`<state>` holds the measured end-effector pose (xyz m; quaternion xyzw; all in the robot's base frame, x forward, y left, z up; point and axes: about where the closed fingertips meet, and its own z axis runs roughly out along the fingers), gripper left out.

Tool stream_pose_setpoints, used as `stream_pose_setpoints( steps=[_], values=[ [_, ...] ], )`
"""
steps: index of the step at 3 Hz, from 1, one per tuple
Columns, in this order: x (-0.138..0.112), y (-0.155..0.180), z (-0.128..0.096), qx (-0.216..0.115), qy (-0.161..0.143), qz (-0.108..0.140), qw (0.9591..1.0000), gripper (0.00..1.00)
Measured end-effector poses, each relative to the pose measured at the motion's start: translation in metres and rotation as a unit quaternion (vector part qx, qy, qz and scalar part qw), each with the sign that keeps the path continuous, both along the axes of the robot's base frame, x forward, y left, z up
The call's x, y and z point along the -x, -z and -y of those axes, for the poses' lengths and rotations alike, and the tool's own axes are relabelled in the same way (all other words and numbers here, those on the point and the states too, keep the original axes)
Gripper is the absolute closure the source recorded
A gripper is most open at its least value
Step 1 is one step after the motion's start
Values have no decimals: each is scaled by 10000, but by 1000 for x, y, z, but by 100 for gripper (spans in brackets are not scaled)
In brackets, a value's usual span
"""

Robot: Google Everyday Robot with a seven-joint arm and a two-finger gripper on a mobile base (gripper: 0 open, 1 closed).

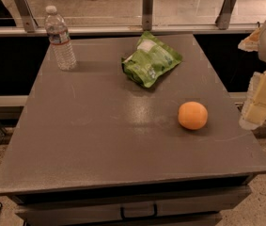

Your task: Pick orange

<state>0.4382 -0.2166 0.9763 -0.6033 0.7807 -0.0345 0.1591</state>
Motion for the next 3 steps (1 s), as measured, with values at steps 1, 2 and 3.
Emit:
stream_pose_setpoints(
  steps=[1, 2, 3],
  values=[
    [0, 0, 0, -1, -2, 10, 10000, 0],
    [-3, 12, -15, -70, -225, -50, 9997, 0],
    [-12, 46, -27, -139, -467, -259, 9985, 0]
  ],
)
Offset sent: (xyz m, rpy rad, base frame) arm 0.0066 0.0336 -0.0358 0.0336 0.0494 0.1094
